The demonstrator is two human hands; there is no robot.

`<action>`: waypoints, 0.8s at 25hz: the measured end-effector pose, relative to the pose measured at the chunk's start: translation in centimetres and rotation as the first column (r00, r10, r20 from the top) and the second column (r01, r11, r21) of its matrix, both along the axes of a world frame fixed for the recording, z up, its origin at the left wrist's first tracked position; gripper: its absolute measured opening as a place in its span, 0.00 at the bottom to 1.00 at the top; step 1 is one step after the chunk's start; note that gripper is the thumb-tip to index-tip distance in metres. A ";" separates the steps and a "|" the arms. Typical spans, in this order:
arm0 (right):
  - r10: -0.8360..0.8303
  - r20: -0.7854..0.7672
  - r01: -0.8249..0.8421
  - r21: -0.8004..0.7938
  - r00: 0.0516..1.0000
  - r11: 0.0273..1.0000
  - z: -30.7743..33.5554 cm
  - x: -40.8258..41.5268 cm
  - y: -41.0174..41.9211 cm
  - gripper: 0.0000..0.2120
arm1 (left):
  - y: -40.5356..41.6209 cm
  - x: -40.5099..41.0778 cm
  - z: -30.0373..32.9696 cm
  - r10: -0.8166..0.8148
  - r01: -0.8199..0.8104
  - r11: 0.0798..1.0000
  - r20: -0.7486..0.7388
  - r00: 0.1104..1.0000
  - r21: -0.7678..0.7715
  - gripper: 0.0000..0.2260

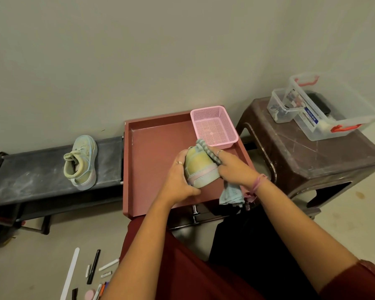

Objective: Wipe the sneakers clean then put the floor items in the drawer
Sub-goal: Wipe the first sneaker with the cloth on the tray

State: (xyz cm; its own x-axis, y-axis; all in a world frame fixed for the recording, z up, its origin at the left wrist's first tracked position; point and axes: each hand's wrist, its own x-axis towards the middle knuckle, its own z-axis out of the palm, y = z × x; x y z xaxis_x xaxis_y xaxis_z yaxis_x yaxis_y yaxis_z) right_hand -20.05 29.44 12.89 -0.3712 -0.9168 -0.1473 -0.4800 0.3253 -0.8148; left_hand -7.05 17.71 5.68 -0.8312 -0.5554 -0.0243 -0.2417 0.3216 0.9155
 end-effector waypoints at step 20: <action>-0.056 -0.148 0.040 -0.109 0.987 0.993 -2.3 2.4 0.5 0.40 | -1.1 0.5 0.7 0.044 -0.042 0.994 -0.015 0.999 0.104 0.46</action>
